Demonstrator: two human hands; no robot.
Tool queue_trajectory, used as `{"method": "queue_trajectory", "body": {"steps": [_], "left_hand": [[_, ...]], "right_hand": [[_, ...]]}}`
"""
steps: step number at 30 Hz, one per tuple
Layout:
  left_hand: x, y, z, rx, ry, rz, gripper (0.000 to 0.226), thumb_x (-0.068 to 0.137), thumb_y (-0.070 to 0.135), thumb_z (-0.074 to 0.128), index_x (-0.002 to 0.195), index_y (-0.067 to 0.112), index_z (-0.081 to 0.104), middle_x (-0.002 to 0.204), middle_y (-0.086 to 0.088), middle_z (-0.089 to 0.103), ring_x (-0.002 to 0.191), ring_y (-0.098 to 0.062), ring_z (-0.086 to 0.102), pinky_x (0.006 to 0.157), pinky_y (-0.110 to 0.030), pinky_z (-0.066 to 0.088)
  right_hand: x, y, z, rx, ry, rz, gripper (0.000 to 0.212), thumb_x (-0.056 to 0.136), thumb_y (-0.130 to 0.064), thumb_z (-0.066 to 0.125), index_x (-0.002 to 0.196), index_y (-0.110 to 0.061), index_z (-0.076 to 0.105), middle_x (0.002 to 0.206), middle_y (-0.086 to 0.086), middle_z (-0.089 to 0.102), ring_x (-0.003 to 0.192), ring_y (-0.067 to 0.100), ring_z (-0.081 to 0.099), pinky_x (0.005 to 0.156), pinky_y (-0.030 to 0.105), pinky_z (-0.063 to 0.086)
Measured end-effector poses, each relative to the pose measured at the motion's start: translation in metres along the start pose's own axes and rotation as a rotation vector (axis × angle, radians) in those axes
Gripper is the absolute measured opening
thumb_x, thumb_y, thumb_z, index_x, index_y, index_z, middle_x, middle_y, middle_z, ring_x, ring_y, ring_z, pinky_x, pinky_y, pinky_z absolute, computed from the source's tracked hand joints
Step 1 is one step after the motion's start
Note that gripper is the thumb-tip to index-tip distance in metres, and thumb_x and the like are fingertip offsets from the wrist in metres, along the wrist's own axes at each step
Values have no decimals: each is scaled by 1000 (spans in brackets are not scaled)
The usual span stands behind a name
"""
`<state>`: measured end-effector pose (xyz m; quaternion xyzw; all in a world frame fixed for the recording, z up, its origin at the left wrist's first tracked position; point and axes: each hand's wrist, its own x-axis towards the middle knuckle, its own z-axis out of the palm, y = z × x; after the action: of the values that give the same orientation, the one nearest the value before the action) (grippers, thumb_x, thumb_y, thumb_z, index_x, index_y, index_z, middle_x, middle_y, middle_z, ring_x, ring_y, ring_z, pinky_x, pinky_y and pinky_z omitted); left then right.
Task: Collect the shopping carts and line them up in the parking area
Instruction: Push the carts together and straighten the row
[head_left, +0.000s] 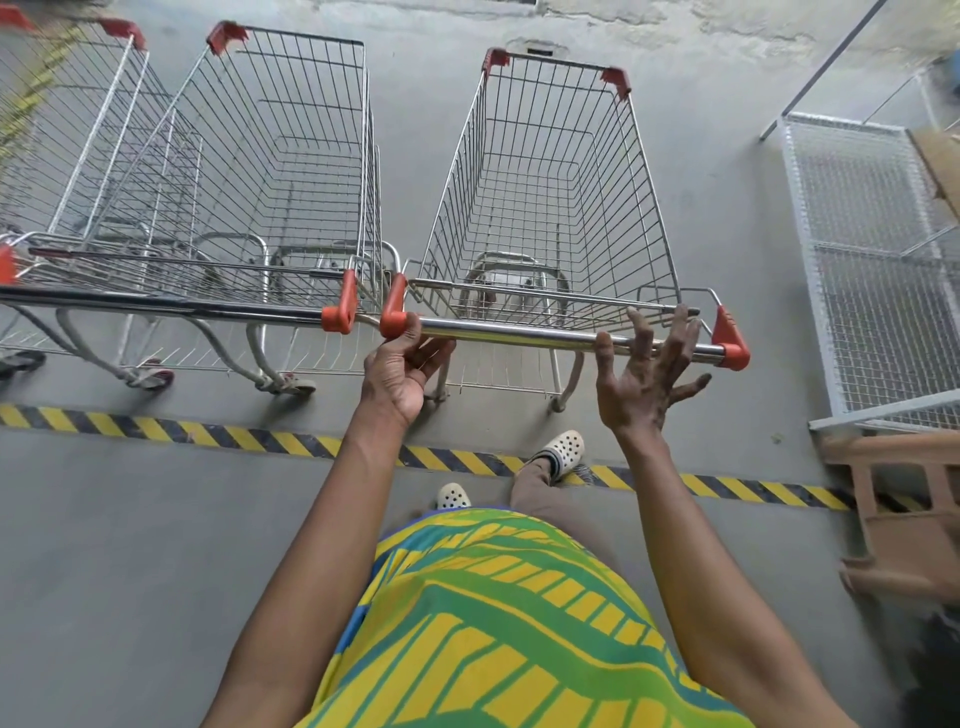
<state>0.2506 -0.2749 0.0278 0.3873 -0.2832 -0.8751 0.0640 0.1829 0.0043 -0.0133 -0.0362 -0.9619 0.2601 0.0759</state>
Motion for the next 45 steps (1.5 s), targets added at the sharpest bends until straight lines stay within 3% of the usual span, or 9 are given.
{"method": "queue_trajectory", "body": {"steps": [9,18,21,26,32,36,40,42,45], "left_hand": [[6,-6,0,-31,24,13,23,92,8,71,113,4,66,97,-15,68,89,-34,72,71,-42,62],[8,-9,-2,-24,-3,13,15,94,12,69,108,8,68,97,-15,74,89,-32,74,74,-40,62],[5,-10,-4,-9,10,6,25,93,15,71,116,6,66,90,-13,76,84,-29,75,77,-41,62],[1,-13,-13,17,-36,-10,61,80,24,77,136,8,58,89,-8,73,88,-24,72,99,-44,55],[1,-9,-36,-233,-130,-53,59,85,40,64,136,11,58,117,-12,64,119,-34,57,111,-50,39],[11,4,-33,-441,40,-78,62,92,51,40,137,12,54,133,-21,59,118,-36,59,105,-53,41],[26,29,-14,-552,299,-71,74,100,63,15,121,11,62,125,-20,64,102,-32,63,89,-42,48],[28,44,-5,-623,311,-59,83,101,66,9,119,8,66,104,-18,66,93,-38,69,77,-46,51],[30,57,9,-641,349,-37,89,99,66,8,119,6,70,82,-15,61,111,-38,68,85,-61,50]], "right_hand": [[2,0,-2,31,-14,-4,56,97,-72,36,148,-49,37,172,-3,-7,158,22,-13,112,78,-6],[1,-1,-7,67,-39,-12,57,95,-76,33,146,-50,37,171,-6,-7,157,19,-15,114,76,-7],[1,-2,-10,63,-46,-2,57,95,-76,32,145,-51,37,171,-6,-7,157,18,-15,114,75,-8],[-6,-6,-11,100,15,-6,55,99,-71,29,150,-52,33,171,-10,-9,157,12,-16,114,75,-5],[-15,-6,-13,79,73,-54,55,102,-65,32,154,-47,32,172,-5,-2,159,17,-6,114,71,1],[-15,-4,-14,71,87,-55,53,103,-62,35,153,-46,36,172,-5,0,159,17,-4,115,69,3],[-20,1,-11,42,72,-79,49,103,-59,34,149,-44,43,172,-5,7,159,16,-1,116,65,4],[-22,5,-10,18,55,-82,48,103,-59,32,147,-45,46,171,-6,9,158,15,1,116,63,6],[-22,11,-9,19,41,-92,46,104,-55,33,147,-44,48,172,-8,8,158,14,1,117,59,5]]}}
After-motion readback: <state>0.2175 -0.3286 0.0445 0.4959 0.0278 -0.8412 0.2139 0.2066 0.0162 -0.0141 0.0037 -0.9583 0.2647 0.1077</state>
